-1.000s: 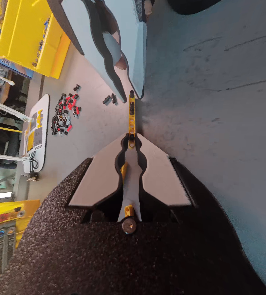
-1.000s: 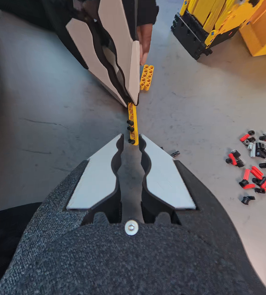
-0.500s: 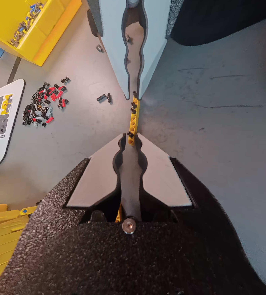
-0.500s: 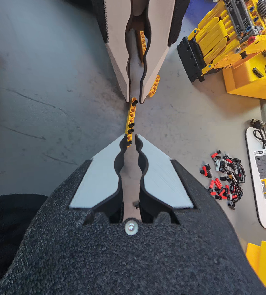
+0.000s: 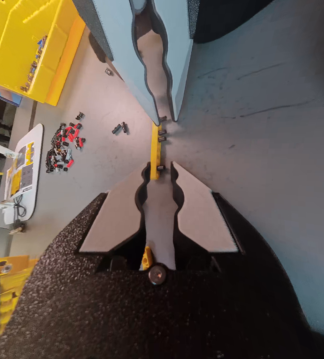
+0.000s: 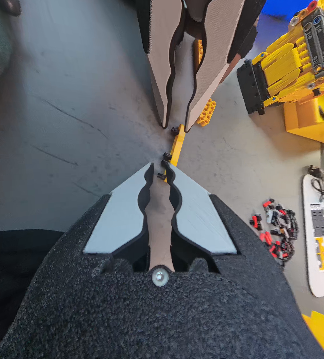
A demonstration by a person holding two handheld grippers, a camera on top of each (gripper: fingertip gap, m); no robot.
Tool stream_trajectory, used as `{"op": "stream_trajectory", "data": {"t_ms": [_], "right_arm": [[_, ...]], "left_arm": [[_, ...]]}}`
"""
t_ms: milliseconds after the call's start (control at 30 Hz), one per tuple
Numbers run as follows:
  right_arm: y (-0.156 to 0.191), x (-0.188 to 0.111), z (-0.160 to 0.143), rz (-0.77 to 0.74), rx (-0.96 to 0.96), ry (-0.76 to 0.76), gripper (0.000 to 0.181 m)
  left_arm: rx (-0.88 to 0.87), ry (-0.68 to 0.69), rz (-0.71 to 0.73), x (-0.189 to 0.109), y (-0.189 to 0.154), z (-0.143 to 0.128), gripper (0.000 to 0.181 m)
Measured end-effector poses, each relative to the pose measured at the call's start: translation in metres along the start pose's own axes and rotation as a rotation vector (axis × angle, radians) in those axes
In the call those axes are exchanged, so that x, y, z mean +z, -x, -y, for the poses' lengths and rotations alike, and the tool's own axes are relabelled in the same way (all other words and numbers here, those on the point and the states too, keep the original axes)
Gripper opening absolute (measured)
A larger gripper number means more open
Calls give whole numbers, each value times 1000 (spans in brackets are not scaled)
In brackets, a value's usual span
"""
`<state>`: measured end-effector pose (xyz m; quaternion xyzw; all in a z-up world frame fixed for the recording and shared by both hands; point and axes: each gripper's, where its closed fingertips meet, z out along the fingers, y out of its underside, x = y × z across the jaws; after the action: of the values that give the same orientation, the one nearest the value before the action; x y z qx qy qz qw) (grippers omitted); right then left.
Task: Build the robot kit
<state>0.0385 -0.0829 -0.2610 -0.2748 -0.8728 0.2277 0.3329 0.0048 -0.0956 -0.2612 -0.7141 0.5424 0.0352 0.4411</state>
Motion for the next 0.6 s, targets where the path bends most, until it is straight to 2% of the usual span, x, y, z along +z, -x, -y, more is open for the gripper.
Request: {"op": "stream_trajectory", "data": {"t_ms": [67,133,200,300,433,600], "right_arm": [[2,-8,8,73,122,-66,15],[-9,-16,12,71,226,-120,16],[-21,-16,0,47,314,-81,17],[-18,-10,-6,86,397,-56,18],[-8,-1,-9,112,381,4,16],[8,-12,6,214,352,-56,19]], "left_arm": [[-73,-45,-22,-4,2,5,22],[-151,-89,-35,-9,6,10,24],[-252,-105,-54,-11,11,9,23],[-336,-83,-90,-7,10,3,25],[-332,-21,-108,1,5,-4,22],[-308,1,-111,3,2,-6,18]]}}
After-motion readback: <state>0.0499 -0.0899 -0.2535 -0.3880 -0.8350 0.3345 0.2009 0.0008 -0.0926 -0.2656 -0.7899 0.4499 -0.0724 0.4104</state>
